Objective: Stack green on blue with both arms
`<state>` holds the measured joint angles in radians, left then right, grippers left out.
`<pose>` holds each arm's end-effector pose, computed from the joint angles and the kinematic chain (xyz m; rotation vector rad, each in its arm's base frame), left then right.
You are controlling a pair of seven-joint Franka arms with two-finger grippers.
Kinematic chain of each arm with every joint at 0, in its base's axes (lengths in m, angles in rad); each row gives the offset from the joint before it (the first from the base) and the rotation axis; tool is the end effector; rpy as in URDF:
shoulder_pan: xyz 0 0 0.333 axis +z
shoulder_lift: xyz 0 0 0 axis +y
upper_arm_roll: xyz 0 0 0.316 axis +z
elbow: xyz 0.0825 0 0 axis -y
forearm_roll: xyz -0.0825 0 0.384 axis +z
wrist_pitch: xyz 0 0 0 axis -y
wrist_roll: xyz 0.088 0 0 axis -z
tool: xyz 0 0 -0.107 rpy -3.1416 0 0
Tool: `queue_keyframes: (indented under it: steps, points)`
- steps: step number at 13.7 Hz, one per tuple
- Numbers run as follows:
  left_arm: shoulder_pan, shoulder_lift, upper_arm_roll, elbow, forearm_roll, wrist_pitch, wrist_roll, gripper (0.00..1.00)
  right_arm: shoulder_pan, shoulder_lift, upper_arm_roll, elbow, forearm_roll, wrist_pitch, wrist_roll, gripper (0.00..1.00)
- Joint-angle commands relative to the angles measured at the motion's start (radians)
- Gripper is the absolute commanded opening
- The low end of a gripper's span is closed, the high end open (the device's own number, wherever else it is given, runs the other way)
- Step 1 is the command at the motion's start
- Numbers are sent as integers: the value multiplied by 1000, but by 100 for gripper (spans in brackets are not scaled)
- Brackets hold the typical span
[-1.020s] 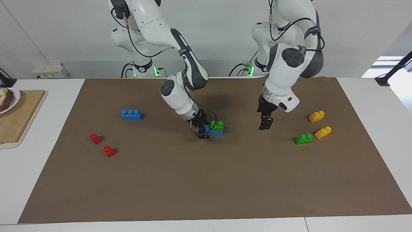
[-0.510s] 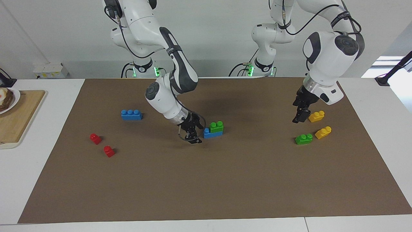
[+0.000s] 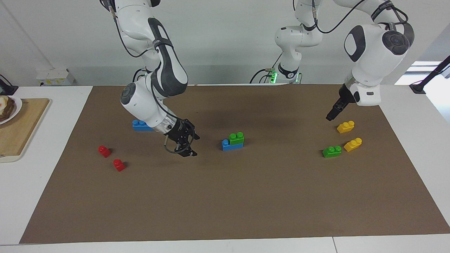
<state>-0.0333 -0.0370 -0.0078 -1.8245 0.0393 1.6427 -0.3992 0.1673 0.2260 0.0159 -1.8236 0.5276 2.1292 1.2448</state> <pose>0.5349 -0.0181 0.5313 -3.0175 -0.5374 0.2038 0.6146 0.1359 0.4245 -2.1441 1.6789 0.3374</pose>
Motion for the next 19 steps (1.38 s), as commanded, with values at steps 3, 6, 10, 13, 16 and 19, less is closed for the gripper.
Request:
queue_keyframes:
  steps: [3, 6, 10, 13, 16, 19]
  points:
    - [12, -35, -20, -15, 19, 2, 186, 100, -80, -39, 7, 106, -234, -161, -449, 95]
    - [4, -34, -24, -6, 11, 6, 181, 100, -115, -95, 7, 113, -351, -222, -704, 97]
    - [-10, 3, -26, 81, 10, -58, 209, 100, -183, -178, 6, 136, -417, -352, -1005, 98]
    - [-11, 36, -17, 136, -21, -66, 278, 100, -209, -192, 4, 203, -458, -527, -1125, 99]
    - [-28, 51, -5, 145, -22, -69, 280, 100, -215, -227, 4, 230, -498, -623, -1170, 99]
    - [-27, 62, -3, 157, -22, -77, 281, 100, -213, -237, 6, 230, -534, -631, -1177, 99]
